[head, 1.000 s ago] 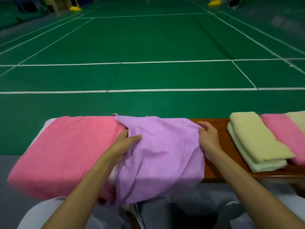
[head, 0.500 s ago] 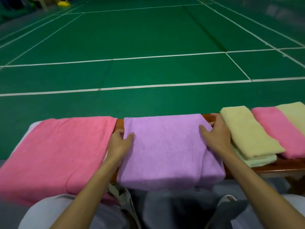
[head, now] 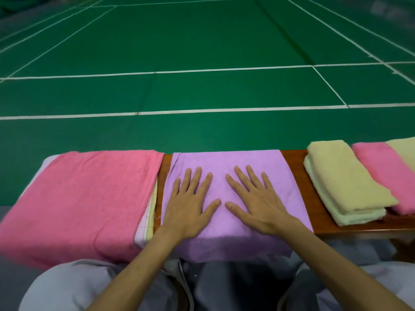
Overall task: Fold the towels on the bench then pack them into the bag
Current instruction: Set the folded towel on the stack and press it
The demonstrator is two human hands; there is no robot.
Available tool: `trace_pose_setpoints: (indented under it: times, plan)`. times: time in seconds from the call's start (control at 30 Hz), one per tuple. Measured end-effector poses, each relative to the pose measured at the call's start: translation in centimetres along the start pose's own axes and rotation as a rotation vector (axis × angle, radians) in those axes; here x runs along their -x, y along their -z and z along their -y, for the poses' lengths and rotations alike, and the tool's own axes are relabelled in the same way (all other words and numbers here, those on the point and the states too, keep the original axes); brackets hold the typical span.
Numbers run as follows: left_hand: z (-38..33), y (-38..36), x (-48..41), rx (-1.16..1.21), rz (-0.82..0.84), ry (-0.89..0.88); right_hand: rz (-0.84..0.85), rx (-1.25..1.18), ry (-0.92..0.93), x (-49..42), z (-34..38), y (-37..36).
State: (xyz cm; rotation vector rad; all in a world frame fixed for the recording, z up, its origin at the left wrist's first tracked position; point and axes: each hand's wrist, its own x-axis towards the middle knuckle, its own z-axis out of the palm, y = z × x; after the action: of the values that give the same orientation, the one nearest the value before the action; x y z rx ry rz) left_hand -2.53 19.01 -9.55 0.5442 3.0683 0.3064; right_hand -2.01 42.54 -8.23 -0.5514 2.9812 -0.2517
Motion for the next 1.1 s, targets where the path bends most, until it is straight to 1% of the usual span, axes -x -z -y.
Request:
trace_pose_setpoints:
  times: [0.13,0.3,0.43,0.5,0.6,0.77,0.83,0.9,0.93,1.0,1.03,1.07,1.1]
  plan:
    - [1.0,0.2,0.0,-0.016,-0.028,-0.009,-0.015,0.041,-0.037,0.5,-1.7,0.3]
    - [1.2,0.3,0.0,-0.011,-0.024,-0.008,-0.02,0.077,-0.169,1.9,-5.8,1.1]
    - [2.6,1.0,0.1,-0.022,-0.015,0.079,-0.035,0.054,-0.251,2.9,-7.6,1.2]
    - [3.7,1.4,0.3,-0.024,0.004,0.126,-0.037,0.044,-0.287,3.0,-8.0,1.3]
    - [4.3,1.7,0.5,-0.008,0.014,0.142,-0.042,0.04,-0.316,3.1,-8.1,1.4]
    - [4.2,1.9,0.6,0.032,0.02,0.107,-0.052,0.037,-0.347,2.9,-7.6,1.3]
    - [4.0,2.0,0.8,0.097,-0.022,0.094,-0.053,0.016,-0.363,2.7,-7.4,1.2]
    - [3.5,2.0,0.9,0.149,-0.114,0.162,-0.07,-0.04,-0.382,2.5,-7.2,1.4]
    - [3.4,2.1,1.0,0.152,-0.167,0.224,-0.109,-0.081,-0.392,2.4,-7.0,1.6]
    - [3.1,3.0,1.3,0.115,-0.258,0.375,-0.26,-0.158,-0.42,2.2,-6.3,2.5]
    - [3.0,3.5,1.4,0.084,-0.264,0.445,-0.341,-0.169,-0.449,2.2,-5.9,3.0]
    - [3.0,4.0,1.5,0.057,-0.233,0.497,-0.391,-0.162,-0.499,2.2,-5.6,3.5]
    - [3.0,4.6,1.5,0.05,-0.192,0.525,-0.402,-0.145,-0.552,2.2,-5.2,4.0]
